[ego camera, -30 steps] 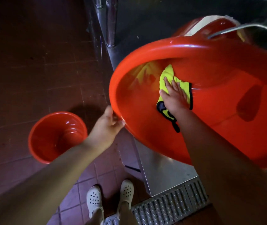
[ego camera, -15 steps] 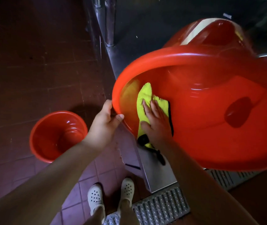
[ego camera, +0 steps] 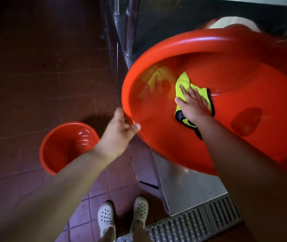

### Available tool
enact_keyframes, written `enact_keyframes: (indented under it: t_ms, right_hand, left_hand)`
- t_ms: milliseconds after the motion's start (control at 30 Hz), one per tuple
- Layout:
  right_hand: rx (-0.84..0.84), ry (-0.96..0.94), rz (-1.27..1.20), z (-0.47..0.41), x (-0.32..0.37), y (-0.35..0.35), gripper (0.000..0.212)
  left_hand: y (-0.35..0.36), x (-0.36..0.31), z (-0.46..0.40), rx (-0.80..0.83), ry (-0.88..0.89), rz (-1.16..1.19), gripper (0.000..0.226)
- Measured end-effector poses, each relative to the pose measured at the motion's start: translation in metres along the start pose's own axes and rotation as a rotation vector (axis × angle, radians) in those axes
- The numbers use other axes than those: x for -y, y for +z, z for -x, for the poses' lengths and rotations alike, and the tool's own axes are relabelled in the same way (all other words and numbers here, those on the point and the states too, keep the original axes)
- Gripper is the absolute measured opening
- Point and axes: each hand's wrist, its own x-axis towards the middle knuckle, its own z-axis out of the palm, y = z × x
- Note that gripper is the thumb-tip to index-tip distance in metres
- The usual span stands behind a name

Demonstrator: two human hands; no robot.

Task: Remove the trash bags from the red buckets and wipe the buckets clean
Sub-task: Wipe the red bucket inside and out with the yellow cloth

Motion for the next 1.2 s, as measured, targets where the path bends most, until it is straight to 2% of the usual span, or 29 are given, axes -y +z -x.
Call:
enact_keyframes:
  t_ms: [67, 133, 300, 400, 533, 633, 833, 933, 1067, 1200]
  right_hand:
    - [0.009, 0.007, -0.009, 0.003, 0.007, 0.000, 0.058]
    - [-0.019, -0.002, -0.055, 0.014, 0.018, 0.005, 0.059]
    - [-0.214, -0.229, -0.187, 0.092, 0.061, 0.036, 0.070]
    - [-0.168, -0.317, -0.249, 0.131, 0.071, 0.045, 0.067]
    - [-0.168, -0.410, -0.339, 0.115, 0.056, 0.039, 0.063]
    - [-0.177, -0.349, -0.318, 0.078, 0.032, 0.032, 0.061]
    - [-0.060, -0.082, -0.165, 0.014, -0.012, 0.008, 0.058]
    - [-0.054, -0.058, -0.095, 0.012, -0.010, 0.010, 0.058]
    - [-0.041, -0.024, -0.129, 0.015, -0.001, 0.009, 0.058]
    - [-0.153, -0.009, -0.245, 0.039, 0.024, 0.025, 0.061]
  left_hand:
    - [0.010, 0.017, 0.008, 0.060, -0.138, 0.031, 0.035]
    - [0.018, 0.022, 0.013, 0.042, -0.192, 0.097, 0.038]
    - [0.022, 0.018, 0.014, -0.021, -0.172, 0.179, 0.041]
    - [0.019, 0.017, 0.015, -0.034, -0.165, 0.145, 0.042]
    - [0.010, 0.006, 0.012, -0.026, -0.159, 0.157, 0.034]
    - [-0.005, -0.007, 0.008, -0.054, -0.078, 0.016, 0.024]
    - [-0.022, -0.031, 0.002, -0.027, 0.166, -0.205, 0.029]
    - [-0.018, -0.018, 0.003, -0.052, 0.082, -0.095, 0.029]
    - [0.002, 0.016, 0.019, 0.110, -0.171, 0.086, 0.026]
    - [0.014, 0.019, 0.024, 0.049, -0.171, 0.117, 0.035]
